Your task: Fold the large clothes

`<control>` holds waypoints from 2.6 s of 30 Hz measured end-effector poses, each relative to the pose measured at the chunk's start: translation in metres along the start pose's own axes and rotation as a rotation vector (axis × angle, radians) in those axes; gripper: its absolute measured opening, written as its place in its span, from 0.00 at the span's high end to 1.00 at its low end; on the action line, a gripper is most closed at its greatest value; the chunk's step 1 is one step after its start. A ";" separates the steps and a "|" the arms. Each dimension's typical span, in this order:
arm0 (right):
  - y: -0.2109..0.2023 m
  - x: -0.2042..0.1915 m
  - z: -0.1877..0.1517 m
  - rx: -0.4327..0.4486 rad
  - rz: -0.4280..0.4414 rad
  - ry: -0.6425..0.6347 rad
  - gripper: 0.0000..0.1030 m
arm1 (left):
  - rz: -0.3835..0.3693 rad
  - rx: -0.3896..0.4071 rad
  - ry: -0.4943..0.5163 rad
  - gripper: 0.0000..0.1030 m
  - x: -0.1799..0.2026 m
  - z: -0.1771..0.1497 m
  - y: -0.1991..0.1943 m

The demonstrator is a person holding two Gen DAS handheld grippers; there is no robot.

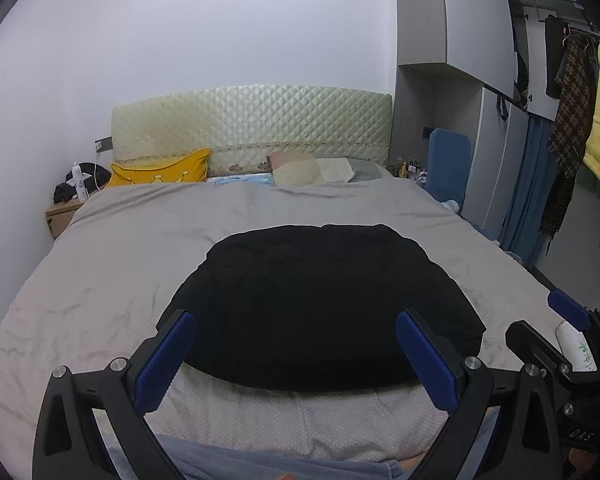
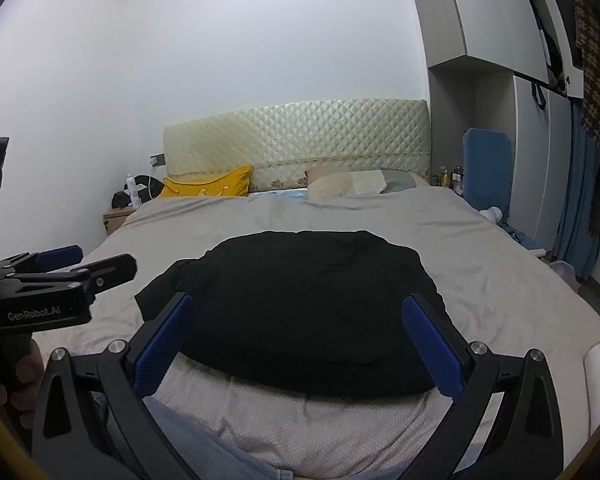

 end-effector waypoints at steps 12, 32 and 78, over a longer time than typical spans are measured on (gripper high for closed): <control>0.007 0.006 -0.001 -0.021 -0.035 0.012 0.00 | 0.016 -0.020 0.000 0.01 0.000 -0.003 0.010; -0.002 0.006 0.000 -0.007 -0.059 0.014 0.00 | 0.018 -0.004 -0.006 0.01 0.001 -0.003 0.002; -0.002 0.005 -0.001 -0.007 -0.071 0.004 0.00 | -0.002 -0.008 -0.016 0.01 -0.001 -0.002 0.001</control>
Point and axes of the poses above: each gripper's, at about its wrist camera, not at the fingertips, and y roughly the way its jaws point, x to its right, z to its top, the point moved 5 cm from there along y, roughly the way its jaws point, and after that the axes turned 12 degrees about y, right-handed, at the moved point
